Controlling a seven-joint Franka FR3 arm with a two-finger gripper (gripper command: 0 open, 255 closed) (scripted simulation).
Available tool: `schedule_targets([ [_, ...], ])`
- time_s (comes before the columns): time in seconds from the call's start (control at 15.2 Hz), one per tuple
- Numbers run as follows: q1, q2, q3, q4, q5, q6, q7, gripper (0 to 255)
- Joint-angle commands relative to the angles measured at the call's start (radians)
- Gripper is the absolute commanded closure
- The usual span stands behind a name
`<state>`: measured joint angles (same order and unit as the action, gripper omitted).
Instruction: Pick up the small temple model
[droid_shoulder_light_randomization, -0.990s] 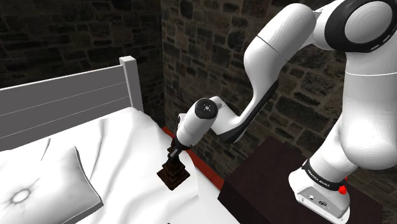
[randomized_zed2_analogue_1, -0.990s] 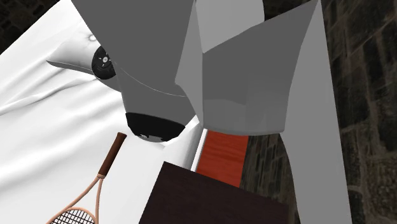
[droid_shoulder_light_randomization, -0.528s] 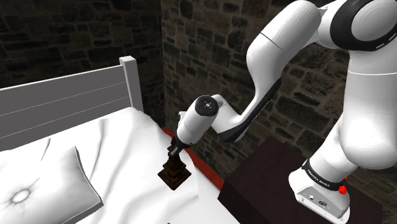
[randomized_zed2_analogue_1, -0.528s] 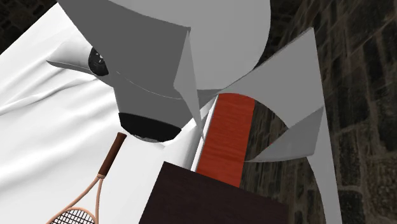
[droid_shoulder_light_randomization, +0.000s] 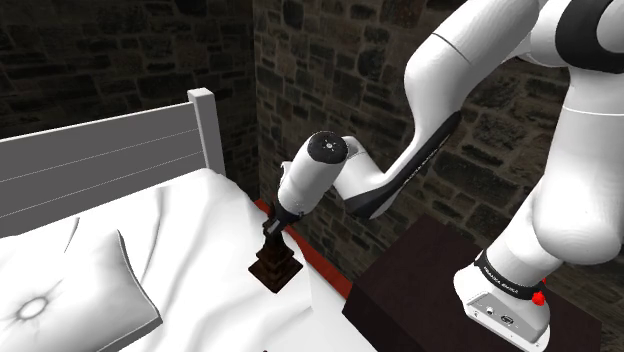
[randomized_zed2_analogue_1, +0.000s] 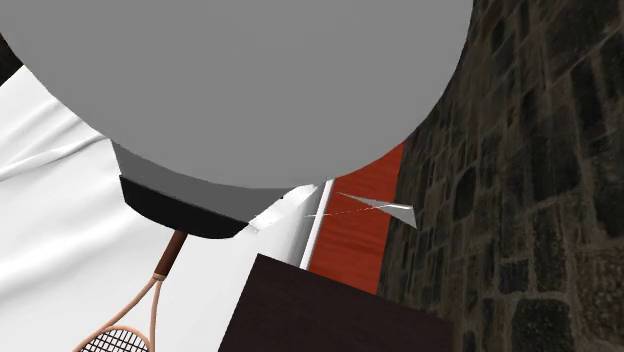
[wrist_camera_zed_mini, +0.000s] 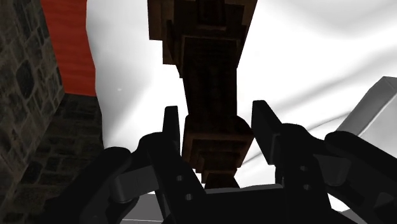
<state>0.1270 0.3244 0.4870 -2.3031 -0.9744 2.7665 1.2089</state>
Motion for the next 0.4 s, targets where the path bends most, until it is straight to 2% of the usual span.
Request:
schedule_targets([
  [0.0, -0.02, -0.029, 0.024, -0.01, 0.049, -0.008, -0.043, 255],
  [0.2, -0.046, -0.069, 0.058, -0.021, 0.121, -0.023, -0.103, 255],
  [0.33, -0.047, -0.071, 0.06, -0.022, 0.125, -0.024, -0.106, 255],
])
